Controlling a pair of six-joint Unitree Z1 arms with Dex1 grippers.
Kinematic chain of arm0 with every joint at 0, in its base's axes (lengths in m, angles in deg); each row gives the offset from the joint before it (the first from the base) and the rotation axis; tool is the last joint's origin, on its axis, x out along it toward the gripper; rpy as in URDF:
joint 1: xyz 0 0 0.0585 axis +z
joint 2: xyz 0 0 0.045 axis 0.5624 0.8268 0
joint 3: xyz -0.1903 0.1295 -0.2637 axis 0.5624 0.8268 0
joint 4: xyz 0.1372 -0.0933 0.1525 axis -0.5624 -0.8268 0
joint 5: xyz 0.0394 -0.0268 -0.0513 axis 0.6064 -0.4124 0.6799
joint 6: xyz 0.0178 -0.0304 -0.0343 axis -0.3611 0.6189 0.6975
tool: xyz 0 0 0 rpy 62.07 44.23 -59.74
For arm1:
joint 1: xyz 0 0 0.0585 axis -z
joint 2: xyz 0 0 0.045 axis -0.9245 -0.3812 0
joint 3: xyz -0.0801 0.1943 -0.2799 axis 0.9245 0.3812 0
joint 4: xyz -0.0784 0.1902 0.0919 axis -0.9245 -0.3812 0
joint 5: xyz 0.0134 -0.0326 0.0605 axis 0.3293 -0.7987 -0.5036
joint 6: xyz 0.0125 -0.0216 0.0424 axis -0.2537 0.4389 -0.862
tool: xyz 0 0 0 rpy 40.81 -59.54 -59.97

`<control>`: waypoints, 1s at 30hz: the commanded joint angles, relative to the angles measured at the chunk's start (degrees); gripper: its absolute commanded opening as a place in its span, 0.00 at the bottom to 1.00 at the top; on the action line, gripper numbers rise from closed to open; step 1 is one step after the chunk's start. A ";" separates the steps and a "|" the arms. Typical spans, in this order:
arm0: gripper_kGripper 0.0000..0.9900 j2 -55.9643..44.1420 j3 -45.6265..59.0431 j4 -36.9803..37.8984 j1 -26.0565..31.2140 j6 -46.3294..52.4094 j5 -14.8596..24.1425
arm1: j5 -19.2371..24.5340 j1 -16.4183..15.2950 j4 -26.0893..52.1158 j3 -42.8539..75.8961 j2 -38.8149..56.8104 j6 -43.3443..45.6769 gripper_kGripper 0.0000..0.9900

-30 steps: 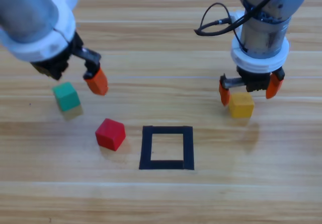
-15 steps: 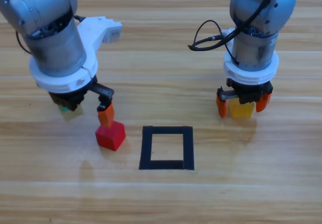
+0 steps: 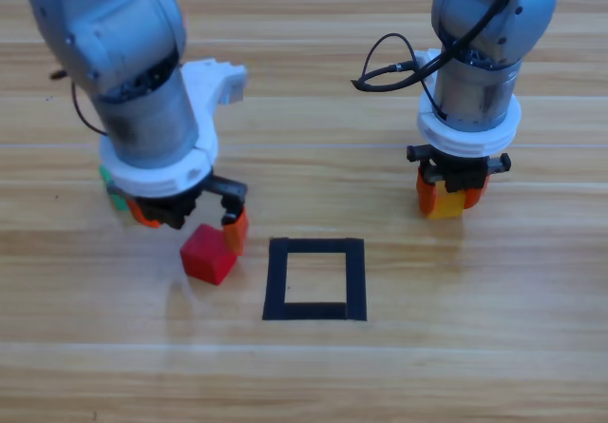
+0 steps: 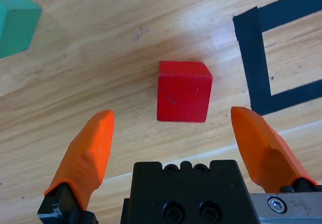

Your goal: Stack the blocks in the rectangular block: red at the bottom, yellow in the middle, green on top

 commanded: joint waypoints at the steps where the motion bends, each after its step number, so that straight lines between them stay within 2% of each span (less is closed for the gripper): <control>1: 1.00 4.32 2.69 3.22 -1.62 1.10 -0.91 | -0.49 1.70 0.74 5.15 2.20 -1.81 0.15; 6: 1.00 5.55 4.44 5.85 -1.62 1.10 -1.26 | -0.93 1.70 1.18 10.42 12.13 -4.71 0.15; 10: 0.99 6.25 5.85 7.43 -1.62 1.02 -1.26 | -3.30 1.52 3.29 15.69 18.55 -7.17 0.15; 14: 0.98 6.78 6.29 8.31 -1.62 0.66 -1.17 | -3.65 -0.23 8.92 22.99 26.54 -9.37 0.15; 16: 0.93 6.78 6.82 9.02 -1.62 0.14 -1.17 | -4.09 -1.03 9.36 23.69 27.60 -10.16 0.15; 23: 0.65 6.34 8.05 11.04 -1.53 -1.53 -0.99 | -4.88 -1.11 9.36 23.61 24.96 -10.42 0.15; 30: 0.10 4.14 8.22 11.13 -1.53 -2.41 -0.91 | -7.08 -1.20 9.36 22.29 22.77 -9.63 0.15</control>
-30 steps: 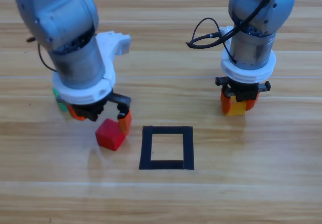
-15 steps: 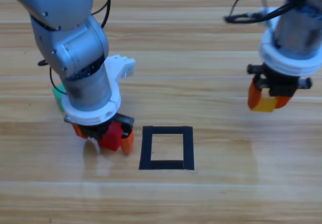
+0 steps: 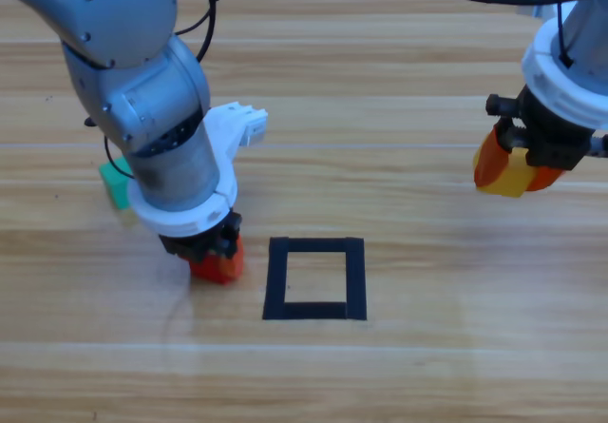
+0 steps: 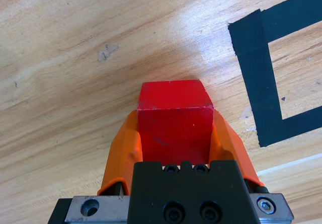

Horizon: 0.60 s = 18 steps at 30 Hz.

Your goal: Stack the blocks in the rectangular block: red at the bottom, yellow in the middle, green on top

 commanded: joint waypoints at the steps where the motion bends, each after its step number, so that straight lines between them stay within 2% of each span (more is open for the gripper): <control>1: 0.03 -0.51 2.05 0.19 -0.57 -0.43 0.01 | -2.22 -1.29 1.43 -0.21 -3.06 0.48 0.15; 9: 0.01 -1.65 -0.94 -2.09 -1.36 11.87 0.01 | -2.30 -1.73 1.34 -0.91 -3.68 1.97 0.15; 18: 0.01 7.22 -19.92 -15.01 -9.53 27.25 0.27 | -2.30 -1.90 0.99 -1.79 -4.29 3.03 0.15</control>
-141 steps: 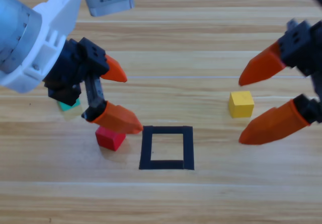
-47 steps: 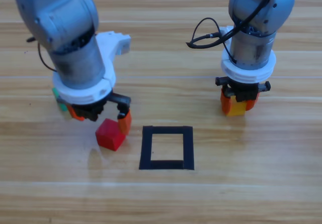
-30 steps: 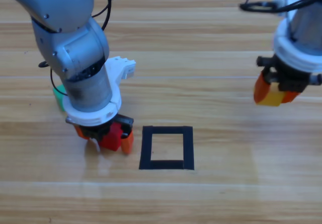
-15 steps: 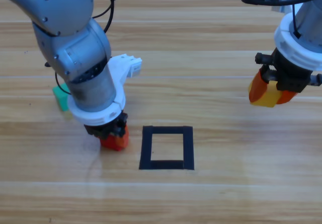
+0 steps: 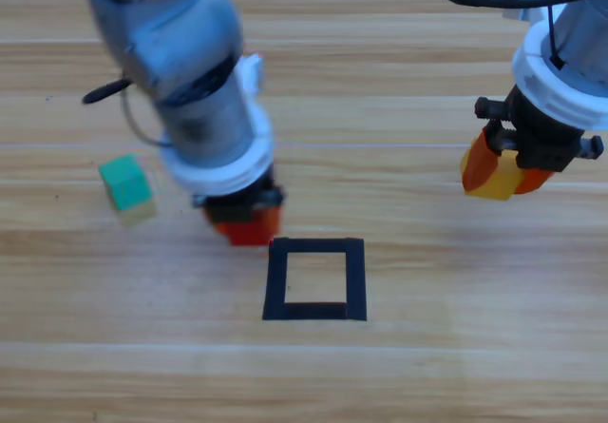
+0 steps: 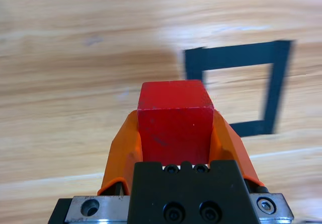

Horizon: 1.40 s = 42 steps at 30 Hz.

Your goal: Stack the blocks in the rectangular block: red at the bottom, yellow in the middle, green on top

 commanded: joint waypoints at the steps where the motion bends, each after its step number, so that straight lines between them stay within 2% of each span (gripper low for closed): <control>1: 0.01 9.13 -10.31 -7.07 -6.98 5.01 0.17 | -0.22 -1.67 0.90 -0.96 -3.92 1.06 0.15; 3: 0.01 10.80 -13.56 -8.83 -8.30 6.15 0.17 | -0.13 -1.67 0.64 -1.14 -4.09 1.06 0.15; 9: 0.01 12.38 -14.53 -9.01 -10.23 7.12 0.69 | 0.22 -1.67 0.64 -1.14 -4.80 0.98 0.15; 42: 0.01 17.39 -16.64 -9.01 -10.14 4.13 1.84 | 0.48 -1.67 0.64 -2.28 -7.08 1.24 0.15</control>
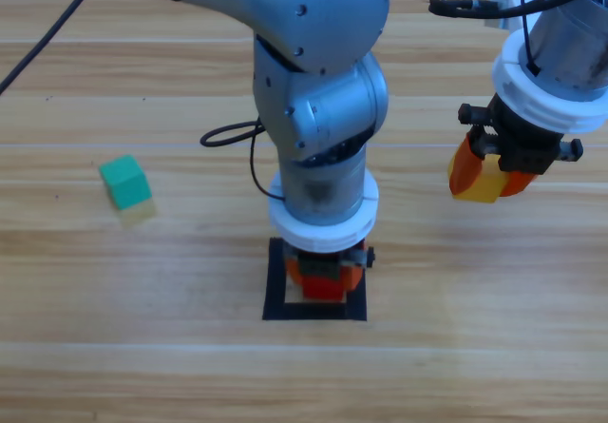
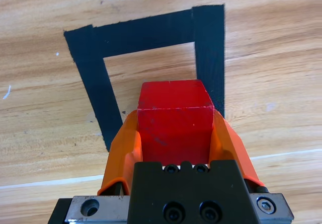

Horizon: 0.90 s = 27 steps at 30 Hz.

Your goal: Stack the blocks in the rectangular block: red at the bottom, yellow in the middle, green on top

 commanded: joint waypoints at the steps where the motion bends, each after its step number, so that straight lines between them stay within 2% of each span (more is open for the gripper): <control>1: 0.01 3.92 -0.42 -0.37 -0.80 -0.12 0.81 | 0.48 -1.58 0.64 -0.18 -3.88 0.67 0.15; 18: 0.02 4.01 0.63 -0.28 -0.62 -0.12 0.98 | 0.56 -1.58 0.64 -0.09 -3.88 0.76 0.15; 21: 0.06 3.92 0.99 -0.02 -0.53 -0.21 0.98 | 0.56 -1.49 0.64 -0.09 -3.88 0.76 0.15; 22: 0.10 3.92 1.07 0.16 -0.53 -0.21 0.98 | 0.56 -1.49 0.64 -0.09 -3.88 0.76 0.15; 24: 0.26 3.92 1.25 0.69 -0.53 -0.21 0.81 | 0.74 -1.49 0.64 -0.09 -3.88 0.76 0.15; 26: 0.59 3.92 1.16 0.95 -0.53 0.23 0.72 | 0.83 -1.58 0.64 -0.01 -3.88 0.76 0.15; 27: 0.81 3.92 1.07 0.95 -0.53 0.41 0.72 | 0.92 -1.58 0.64 -0.01 -3.88 0.76 0.15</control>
